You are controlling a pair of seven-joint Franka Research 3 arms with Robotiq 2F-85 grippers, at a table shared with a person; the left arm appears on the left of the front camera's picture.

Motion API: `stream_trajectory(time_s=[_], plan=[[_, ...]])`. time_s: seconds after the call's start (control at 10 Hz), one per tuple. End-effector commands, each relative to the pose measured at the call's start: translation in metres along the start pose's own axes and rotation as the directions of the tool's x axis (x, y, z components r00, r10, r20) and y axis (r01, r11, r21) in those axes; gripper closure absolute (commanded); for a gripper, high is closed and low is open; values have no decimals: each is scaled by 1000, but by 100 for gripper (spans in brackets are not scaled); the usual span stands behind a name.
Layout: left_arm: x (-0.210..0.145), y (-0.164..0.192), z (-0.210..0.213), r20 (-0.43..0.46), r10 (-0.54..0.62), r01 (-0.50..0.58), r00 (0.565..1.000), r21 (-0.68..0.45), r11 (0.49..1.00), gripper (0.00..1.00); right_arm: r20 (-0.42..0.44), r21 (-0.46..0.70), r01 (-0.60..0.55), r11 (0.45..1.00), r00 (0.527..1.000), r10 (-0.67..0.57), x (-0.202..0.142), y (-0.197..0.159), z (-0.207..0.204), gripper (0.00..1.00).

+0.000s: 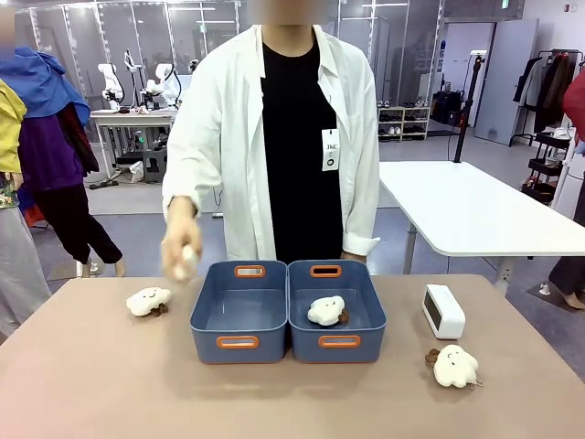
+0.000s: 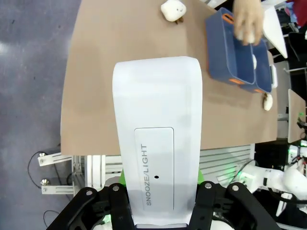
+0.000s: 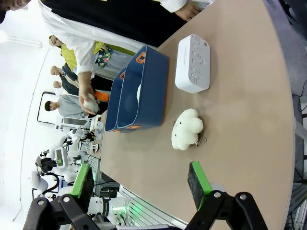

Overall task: Sort the digital clocks into the basket.
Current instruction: Pick up the Digital clock from the table and place it into the empty Plastic storage basket.

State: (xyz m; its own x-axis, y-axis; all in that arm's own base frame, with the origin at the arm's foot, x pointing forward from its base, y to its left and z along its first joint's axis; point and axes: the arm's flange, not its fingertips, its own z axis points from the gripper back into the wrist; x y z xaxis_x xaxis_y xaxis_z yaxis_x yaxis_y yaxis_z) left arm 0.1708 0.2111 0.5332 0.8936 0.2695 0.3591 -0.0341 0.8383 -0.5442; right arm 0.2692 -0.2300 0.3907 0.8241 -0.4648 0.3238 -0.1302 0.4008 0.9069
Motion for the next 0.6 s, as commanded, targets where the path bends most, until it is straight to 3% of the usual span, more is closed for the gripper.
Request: stream_trajectory(time_s=[0.0, 0.5], plan=[[-5, 8, 3, -5, 2, -2, 1000, 19, 1000, 100, -1, 8, -11, 1000, 1000, 11, -1, 2, 3, 0], [-5, 8, 3, -5, 2, -2, 1000, 19, 1000, 100, -1, 8, -11, 1000, 1000, 11, -1, 2, 3, 0]])
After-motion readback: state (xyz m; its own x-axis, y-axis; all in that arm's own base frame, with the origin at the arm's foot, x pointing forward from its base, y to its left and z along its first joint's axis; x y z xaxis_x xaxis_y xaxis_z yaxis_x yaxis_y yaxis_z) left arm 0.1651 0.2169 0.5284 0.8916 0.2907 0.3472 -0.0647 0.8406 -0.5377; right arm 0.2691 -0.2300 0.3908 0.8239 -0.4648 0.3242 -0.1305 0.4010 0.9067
